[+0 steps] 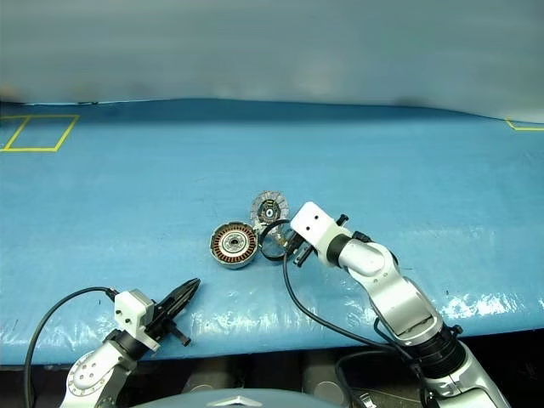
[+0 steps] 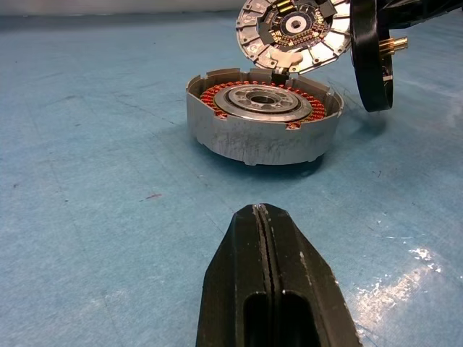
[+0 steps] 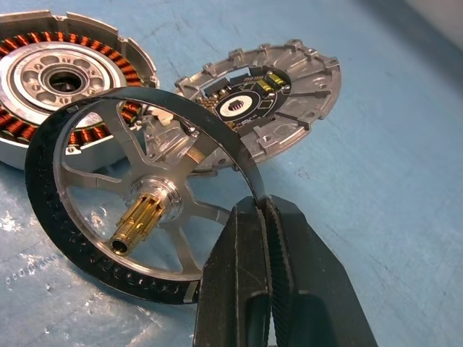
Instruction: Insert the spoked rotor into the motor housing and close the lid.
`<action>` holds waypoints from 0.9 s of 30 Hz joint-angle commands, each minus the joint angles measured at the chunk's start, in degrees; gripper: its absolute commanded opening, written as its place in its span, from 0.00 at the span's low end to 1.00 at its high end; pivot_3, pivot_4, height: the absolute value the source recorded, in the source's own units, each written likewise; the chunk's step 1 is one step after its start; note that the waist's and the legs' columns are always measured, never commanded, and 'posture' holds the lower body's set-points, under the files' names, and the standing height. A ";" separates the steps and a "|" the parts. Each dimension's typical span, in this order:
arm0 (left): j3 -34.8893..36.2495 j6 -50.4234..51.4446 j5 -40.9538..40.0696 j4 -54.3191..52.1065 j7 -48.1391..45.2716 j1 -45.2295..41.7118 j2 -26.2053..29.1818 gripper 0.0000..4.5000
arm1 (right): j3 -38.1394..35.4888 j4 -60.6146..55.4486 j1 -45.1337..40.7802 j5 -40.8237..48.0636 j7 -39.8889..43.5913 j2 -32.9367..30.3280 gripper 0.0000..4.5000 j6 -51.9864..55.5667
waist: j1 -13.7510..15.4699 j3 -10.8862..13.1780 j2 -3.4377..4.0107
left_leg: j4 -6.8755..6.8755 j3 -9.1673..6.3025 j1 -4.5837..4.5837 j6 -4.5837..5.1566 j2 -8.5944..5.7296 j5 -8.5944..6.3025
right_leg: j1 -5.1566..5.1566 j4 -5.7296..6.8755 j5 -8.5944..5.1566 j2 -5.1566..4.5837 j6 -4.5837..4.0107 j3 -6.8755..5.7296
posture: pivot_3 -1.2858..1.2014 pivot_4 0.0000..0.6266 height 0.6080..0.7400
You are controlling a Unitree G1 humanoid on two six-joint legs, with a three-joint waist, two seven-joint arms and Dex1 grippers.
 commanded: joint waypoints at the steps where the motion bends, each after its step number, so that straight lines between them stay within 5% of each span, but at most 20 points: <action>1: 0.29 -0.80 -0.29 -0.12 -0.50 -0.05 0.21 0.00 | -1.24 -6.44 -1.91 5.13 7.06 -1.23 0.00 1.15 | 0.01 0.01 0.01 | 0.00 0.00 0.00 0.00 0.00 0.00 | 0.00 0.00 0.00 0.00 0.00 0.00 | 0.52 0.24 1.00; 7: 0.20 -0.70 -0.30 -0.32 -0.56 0.01 0.25 0.00 | -1.85 -10.65 -3.75 13.86 15.59 -2.29 0.00 5.57 | 0.13 -0.01 -0.02 | 0.04 -0.05 0.02 0.00 0.00 0.00 | 0.06 -0.01 -0.02 -0.02 -0.03 -0.03 | 0.52 0.24 1.00; 15: 0.06 -0.70 -0.33 -0.38 -0.49 -0.01 0.08 0.00 | -3.05 -6.99 -5.08 18.79 7.83 13.36 0.00 6.60 | 0.05 -0.02 -0.03 | 0.07 -0.06 0.02 0.00 0.02 0.00 | 0.06 0.05 0.02 0.01 0.01 -0.04 | 0.52 0.24 1.00; 27: -0.25 -0.76 0.29 -1.32 0.52 0.37 -0.48 0.00 | 10.55 16.99 -8.66 -0.72 -6.88 30.00 0.00 -13.45 | -0.36 -0.01 0.00 | 0.09 -0.01 0.07 -0.02 0.02 0.02 | 0.03 0.14 0.05 0.01 0.05 -0.02 | 0.52 0.24 1.00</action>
